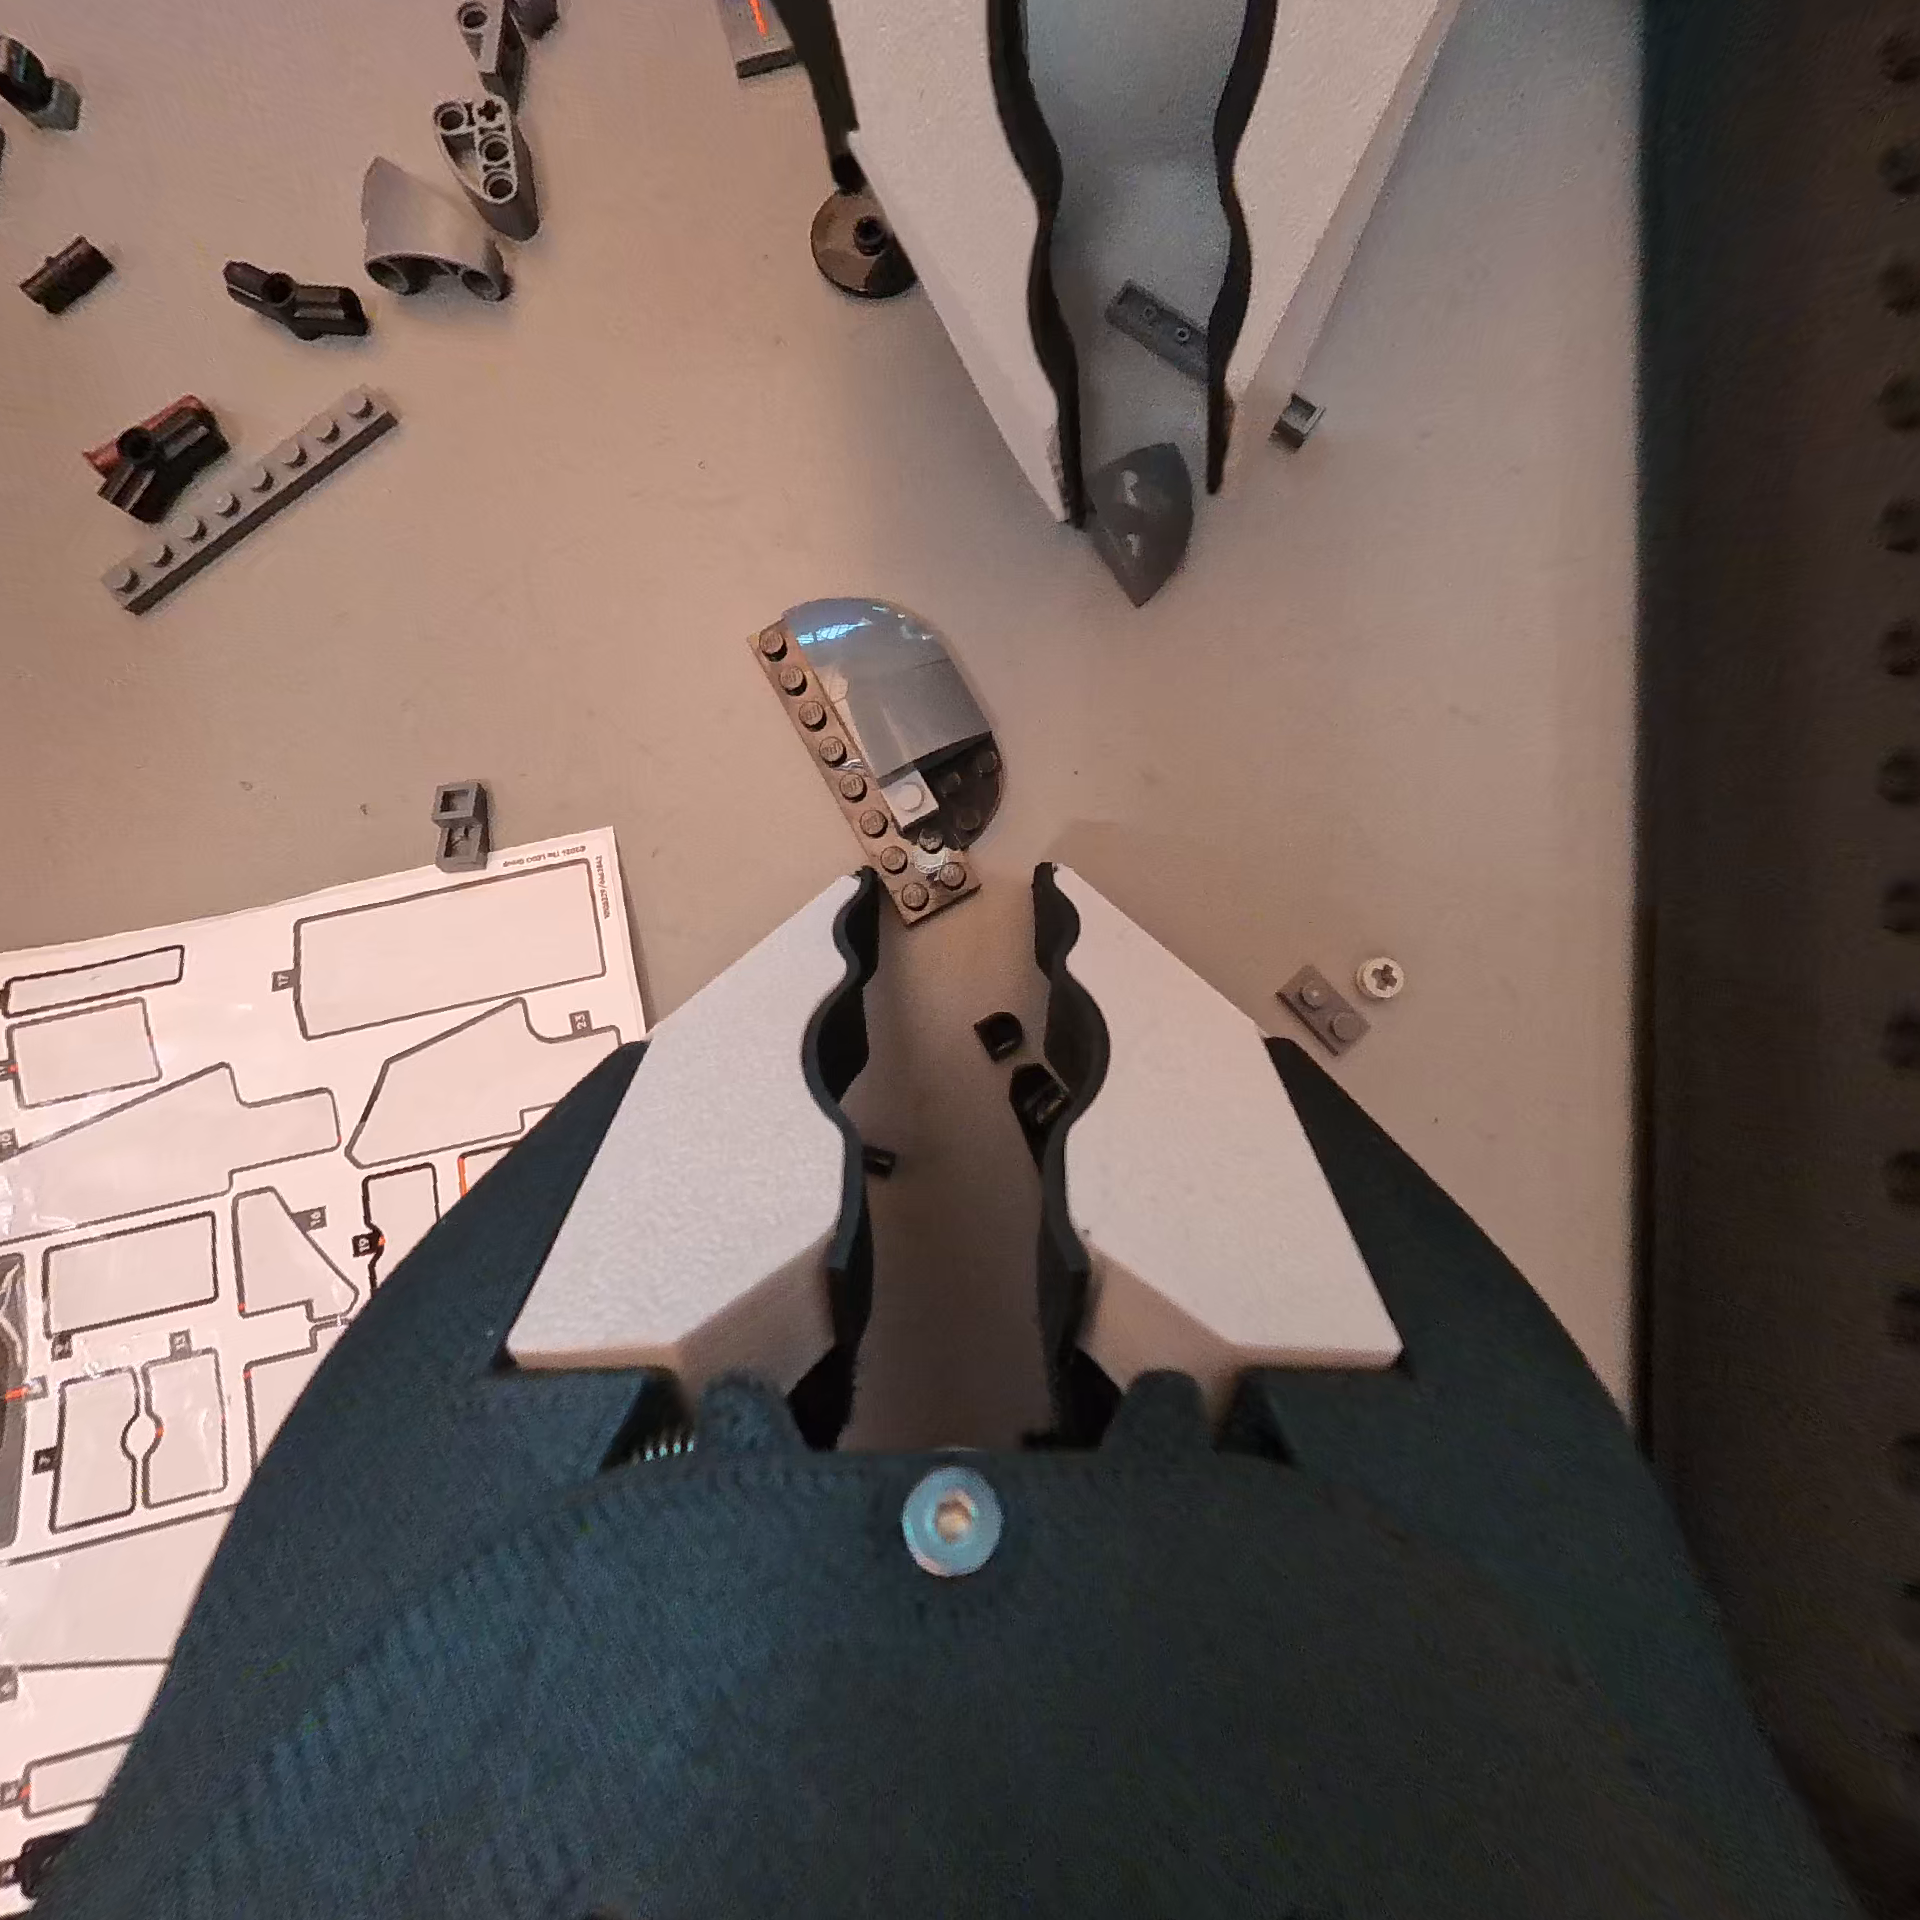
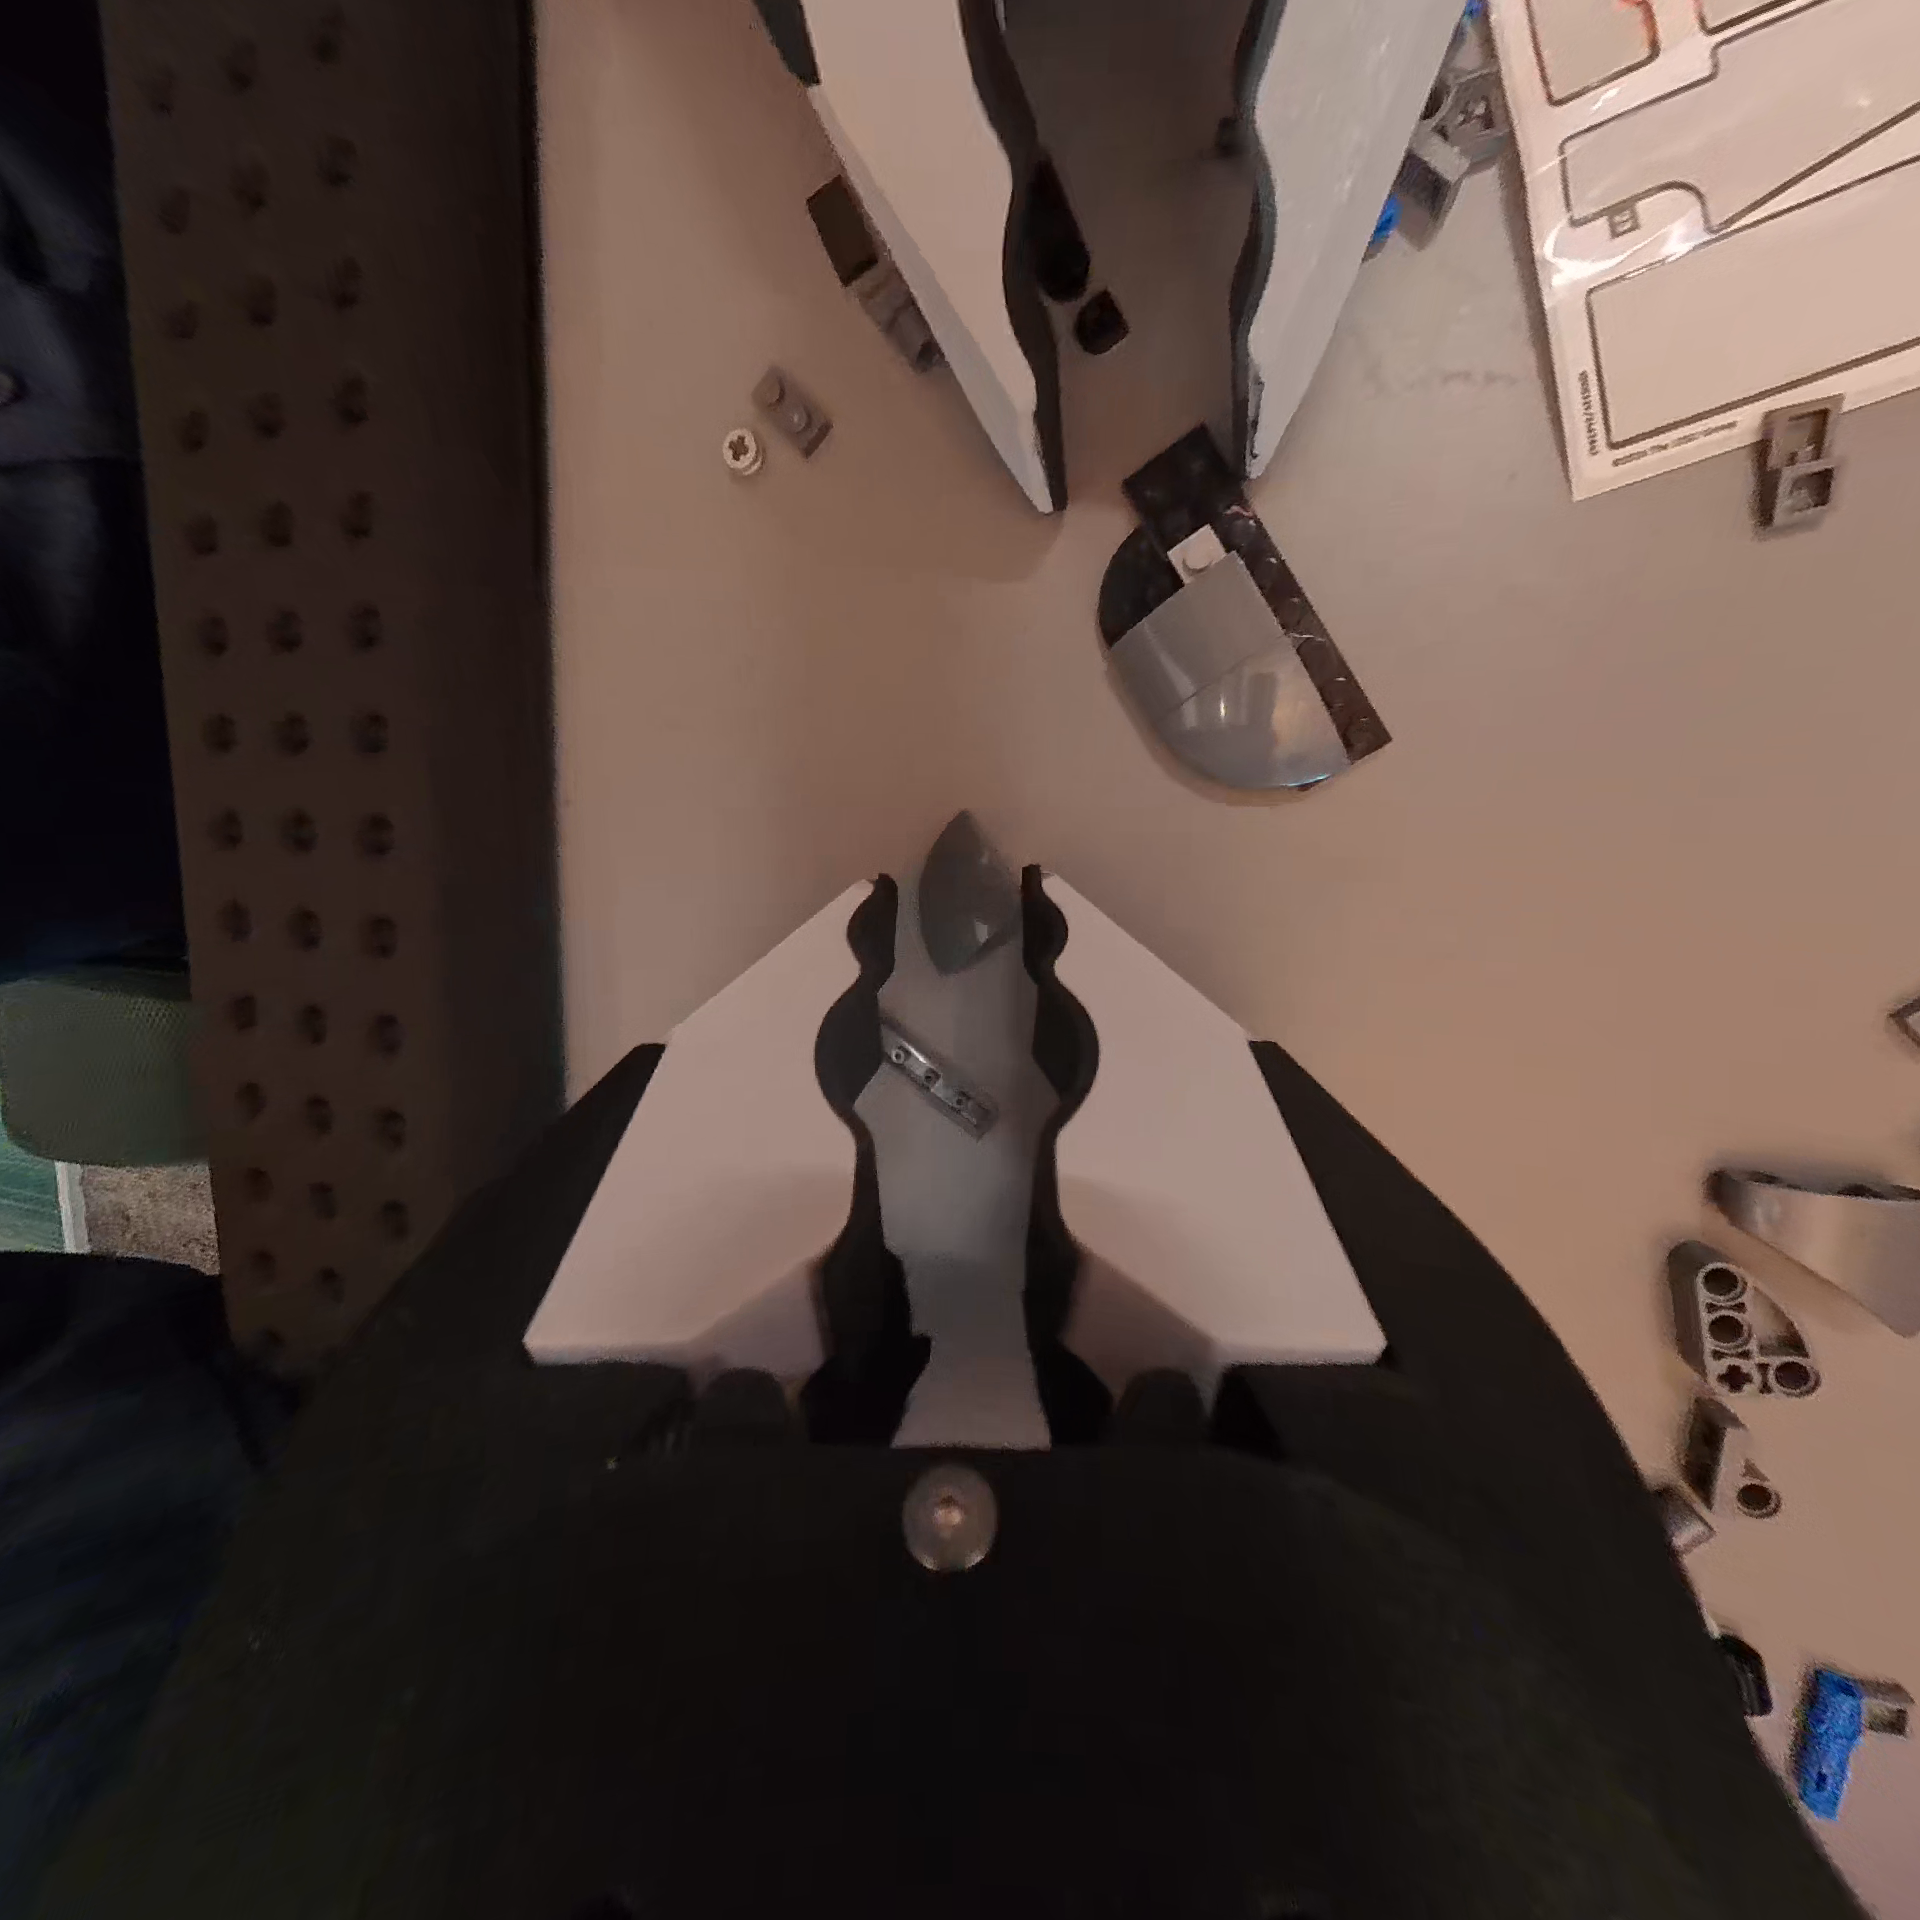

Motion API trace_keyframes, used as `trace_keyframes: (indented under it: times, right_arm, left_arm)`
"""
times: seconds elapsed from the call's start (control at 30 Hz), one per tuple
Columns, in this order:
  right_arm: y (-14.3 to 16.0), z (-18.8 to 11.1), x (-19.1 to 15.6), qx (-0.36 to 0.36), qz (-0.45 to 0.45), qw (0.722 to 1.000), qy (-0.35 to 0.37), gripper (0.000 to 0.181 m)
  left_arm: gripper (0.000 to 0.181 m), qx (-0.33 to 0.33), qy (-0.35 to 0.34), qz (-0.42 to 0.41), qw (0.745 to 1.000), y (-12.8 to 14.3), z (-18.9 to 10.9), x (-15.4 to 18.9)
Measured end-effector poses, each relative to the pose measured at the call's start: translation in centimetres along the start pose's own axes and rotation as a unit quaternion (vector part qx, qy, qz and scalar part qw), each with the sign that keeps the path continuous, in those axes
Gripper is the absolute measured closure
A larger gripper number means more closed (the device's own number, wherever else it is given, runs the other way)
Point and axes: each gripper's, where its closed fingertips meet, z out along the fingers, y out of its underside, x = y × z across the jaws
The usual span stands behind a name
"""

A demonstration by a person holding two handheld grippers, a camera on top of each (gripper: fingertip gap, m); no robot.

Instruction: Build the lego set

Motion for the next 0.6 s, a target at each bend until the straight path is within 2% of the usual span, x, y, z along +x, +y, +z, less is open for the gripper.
trace_keyframes:
  times: [0.1, 0.3, 0.6]
  right_arm:
    - [0.1, 0.4, -0.2, -0.008, -0.006, 1.000, -0.006, 0.172]
    - [-0.9, 0.1, 0.0, 0.009, -0.028, 1.000, 0.010, 0.177]
    - [-3.0, 0.4, -0.1, 0.032, -0.073, 0.996, 0.032, 0.181]
  left_arm:
    - [0.154, 0.001, 0.001, -0.001, 1.000, 0.0, 0.0, 0.0]
    - [0.149, 0.000, 0.013, -0.003, 1.000, 0.0, 0.0, 0.6]
    - [0.152, 0.007, 0.019, 0.000, 1.000, -0.5, 0.3, 0.9]
